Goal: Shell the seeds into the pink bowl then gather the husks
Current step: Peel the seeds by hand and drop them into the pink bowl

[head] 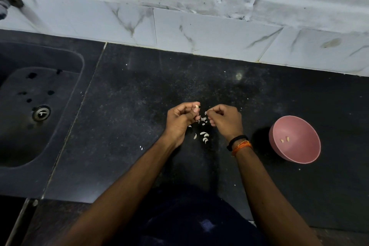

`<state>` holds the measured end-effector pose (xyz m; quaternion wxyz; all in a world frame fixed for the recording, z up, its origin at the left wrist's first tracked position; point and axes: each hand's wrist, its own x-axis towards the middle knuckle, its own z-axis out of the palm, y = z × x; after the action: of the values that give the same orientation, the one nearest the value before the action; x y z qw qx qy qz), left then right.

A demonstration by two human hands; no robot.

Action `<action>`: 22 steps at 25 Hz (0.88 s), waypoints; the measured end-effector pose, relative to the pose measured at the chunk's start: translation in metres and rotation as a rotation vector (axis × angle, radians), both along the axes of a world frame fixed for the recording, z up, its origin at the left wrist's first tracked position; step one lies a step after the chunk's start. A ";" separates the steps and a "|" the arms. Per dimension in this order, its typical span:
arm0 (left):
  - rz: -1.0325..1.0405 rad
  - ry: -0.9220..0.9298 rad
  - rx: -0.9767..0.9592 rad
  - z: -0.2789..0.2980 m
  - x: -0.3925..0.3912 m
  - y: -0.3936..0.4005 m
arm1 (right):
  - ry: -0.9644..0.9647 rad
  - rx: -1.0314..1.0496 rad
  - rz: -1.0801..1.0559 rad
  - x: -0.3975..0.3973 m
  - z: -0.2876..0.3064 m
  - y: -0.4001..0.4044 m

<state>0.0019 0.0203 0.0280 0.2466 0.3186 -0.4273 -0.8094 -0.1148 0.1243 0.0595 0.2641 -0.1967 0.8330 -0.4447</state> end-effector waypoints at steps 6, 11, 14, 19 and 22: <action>-0.030 0.002 -0.026 0.001 0.001 0.001 | 0.206 -0.004 0.174 -0.002 0.005 -0.002; -0.074 -0.094 -0.210 -0.001 0.001 -0.001 | 0.289 -0.027 0.265 -0.004 0.012 -0.003; -0.129 -0.127 -0.333 -0.001 0.002 -0.002 | 0.310 -0.038 0.311 -0.003 0.011 0.000; -0.153 -0.202 -0.416 -0.001 0.001 -0.004 | 0.367 -0.027 0.331 -0.004 0.009 0.003; -0.165 -0.245 -0.452 0.002 0.002 -0.006 | 0.404 -0.018 0.359 -0.005 0.009 0.004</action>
<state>0.0037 0.0142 0.0298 0.1912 0.3150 -0.6484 -0.6662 -0.1200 0.1287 0.0685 0.1653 -0.4286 0.8165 -0.3498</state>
